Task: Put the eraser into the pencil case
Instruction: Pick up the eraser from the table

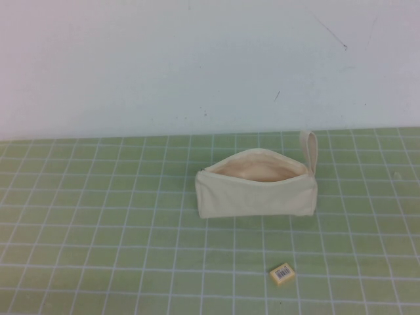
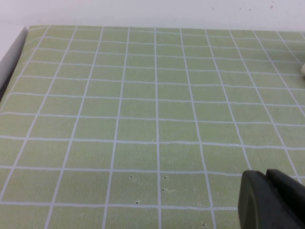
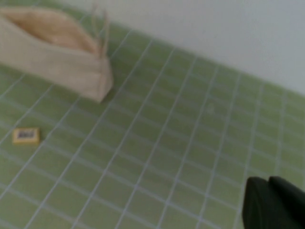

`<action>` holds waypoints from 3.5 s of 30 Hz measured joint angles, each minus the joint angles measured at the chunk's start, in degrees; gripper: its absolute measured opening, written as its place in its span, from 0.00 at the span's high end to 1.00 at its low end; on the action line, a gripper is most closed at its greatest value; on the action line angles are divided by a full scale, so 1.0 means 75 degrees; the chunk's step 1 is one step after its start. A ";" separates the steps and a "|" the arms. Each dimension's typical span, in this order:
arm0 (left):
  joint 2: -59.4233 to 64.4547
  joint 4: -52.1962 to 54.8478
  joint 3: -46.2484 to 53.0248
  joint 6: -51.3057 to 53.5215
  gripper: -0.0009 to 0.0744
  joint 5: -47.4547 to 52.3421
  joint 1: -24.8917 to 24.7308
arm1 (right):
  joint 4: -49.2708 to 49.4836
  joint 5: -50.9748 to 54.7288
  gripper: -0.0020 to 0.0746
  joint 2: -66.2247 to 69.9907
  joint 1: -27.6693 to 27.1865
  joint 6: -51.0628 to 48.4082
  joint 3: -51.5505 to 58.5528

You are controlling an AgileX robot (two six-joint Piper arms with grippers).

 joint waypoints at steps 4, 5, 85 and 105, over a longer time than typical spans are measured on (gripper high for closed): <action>0.0000 0.0000 0.0000 0.0000 0.99 0.0000 0.0000 | 0.0950 0.0780 0.97 0.1503 0.0000 -0.1291 0.0004; 0.0000 0.0000 0.0000 0.0000 0.99 0.0000 0.0000 | 0.1204 0.0872 0.97 0.1791 0.0000 -0.1568 0.0004; 0.0000 -0.0013 0.0000 0.0000 0.99 0.0000 0.0000 | 0.1825 -0.1074 0.46 1.0469 0.4354 -0.1420 -0.2984; 0.0000 -0.0013 0.0000 0.0000 0.99 0.0000 0.0000 | 0.2106 -0.0999 0.57 1.0605 0.4354 -0.1609 -0.3029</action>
